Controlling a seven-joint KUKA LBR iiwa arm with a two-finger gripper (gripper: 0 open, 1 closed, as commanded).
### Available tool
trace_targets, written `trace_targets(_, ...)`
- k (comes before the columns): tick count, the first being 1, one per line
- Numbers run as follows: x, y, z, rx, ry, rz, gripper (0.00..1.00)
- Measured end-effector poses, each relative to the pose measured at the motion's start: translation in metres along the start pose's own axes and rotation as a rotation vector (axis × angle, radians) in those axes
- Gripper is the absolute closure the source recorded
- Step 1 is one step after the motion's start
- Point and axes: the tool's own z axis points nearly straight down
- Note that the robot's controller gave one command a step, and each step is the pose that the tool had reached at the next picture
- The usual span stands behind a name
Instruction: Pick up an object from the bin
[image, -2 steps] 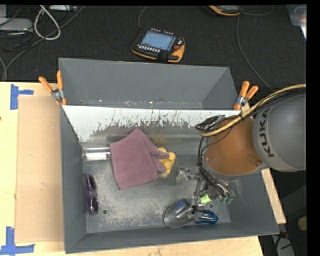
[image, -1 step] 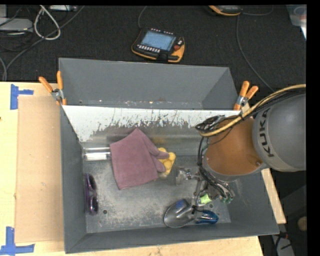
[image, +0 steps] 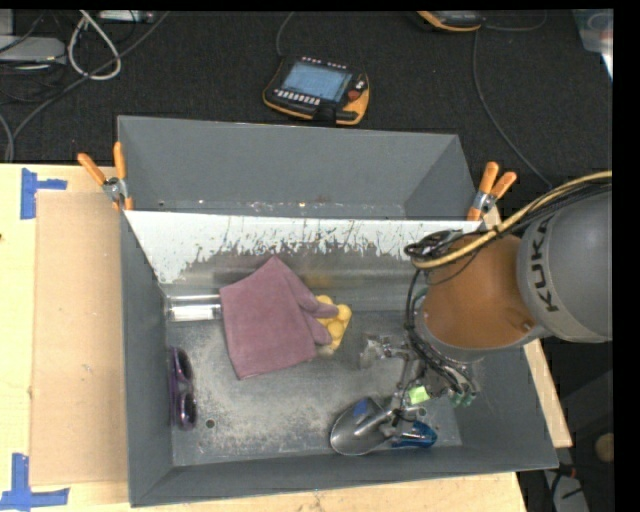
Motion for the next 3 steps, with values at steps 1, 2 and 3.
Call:
trace_targets(1,-0.009,0.001,0.008,0.002,0.002,-0.269,0.00)
trace_targets(2,-0.018,-0.089,0.013,0.003,0.002,0.037,1.00)
trace_targets(3,-0.018,-0.089,0.013,0.003,0.002,0.037,1.00)
